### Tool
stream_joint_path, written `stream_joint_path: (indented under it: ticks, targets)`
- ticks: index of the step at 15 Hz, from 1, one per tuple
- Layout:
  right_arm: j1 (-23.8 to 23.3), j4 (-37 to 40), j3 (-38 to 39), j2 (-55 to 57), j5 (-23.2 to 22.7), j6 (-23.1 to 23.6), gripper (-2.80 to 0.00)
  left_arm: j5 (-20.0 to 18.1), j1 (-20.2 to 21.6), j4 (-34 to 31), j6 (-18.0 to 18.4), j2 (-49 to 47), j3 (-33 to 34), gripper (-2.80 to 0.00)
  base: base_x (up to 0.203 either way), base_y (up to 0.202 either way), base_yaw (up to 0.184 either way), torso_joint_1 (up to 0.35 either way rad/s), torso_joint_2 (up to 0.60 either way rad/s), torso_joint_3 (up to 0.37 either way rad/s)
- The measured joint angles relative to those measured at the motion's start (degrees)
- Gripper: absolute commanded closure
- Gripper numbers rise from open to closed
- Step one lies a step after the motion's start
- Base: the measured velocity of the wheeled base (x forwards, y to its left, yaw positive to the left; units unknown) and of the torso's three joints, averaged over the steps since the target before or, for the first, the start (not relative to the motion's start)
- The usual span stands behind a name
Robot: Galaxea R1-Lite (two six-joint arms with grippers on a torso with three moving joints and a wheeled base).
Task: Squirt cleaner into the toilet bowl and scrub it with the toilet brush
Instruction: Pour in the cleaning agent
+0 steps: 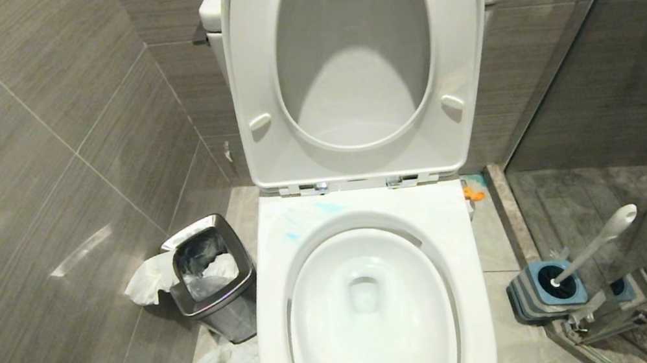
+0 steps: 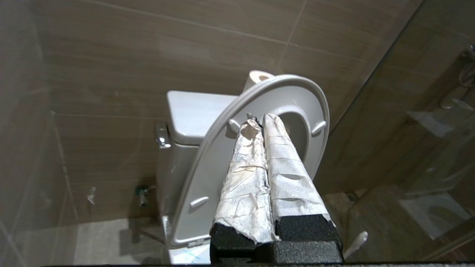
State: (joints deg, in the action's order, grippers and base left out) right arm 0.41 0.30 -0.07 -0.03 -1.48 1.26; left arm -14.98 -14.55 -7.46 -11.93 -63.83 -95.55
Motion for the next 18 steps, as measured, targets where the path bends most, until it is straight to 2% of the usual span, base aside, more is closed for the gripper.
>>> stream_joint_path:
  ticks: [7,13,18]
  targets:
    - [0.0,0.0,0.0,0.0,0.0,0.0,0.00,-0.7,7.6,-6.4,0.1,13.9,4.7,0.00,0.000,0.000,0.000,0.000,0.00,0.000]
    - [0.0,0.0,0.0,0.0,0.0,0.0,0.00,-0.8,14.1,-8.4,0.3,28.5,16.2,0.00,0.000,0.000,0.000,0.000,0.00,0.000]
    - [0.0,0.0,0.0,0.0,0.0,0.0,0.00,-0.8,15.0,-8.5,3.5,38.7,26.8,0.00,0.000,0.000,0.000,0.000,0.00,0.000]
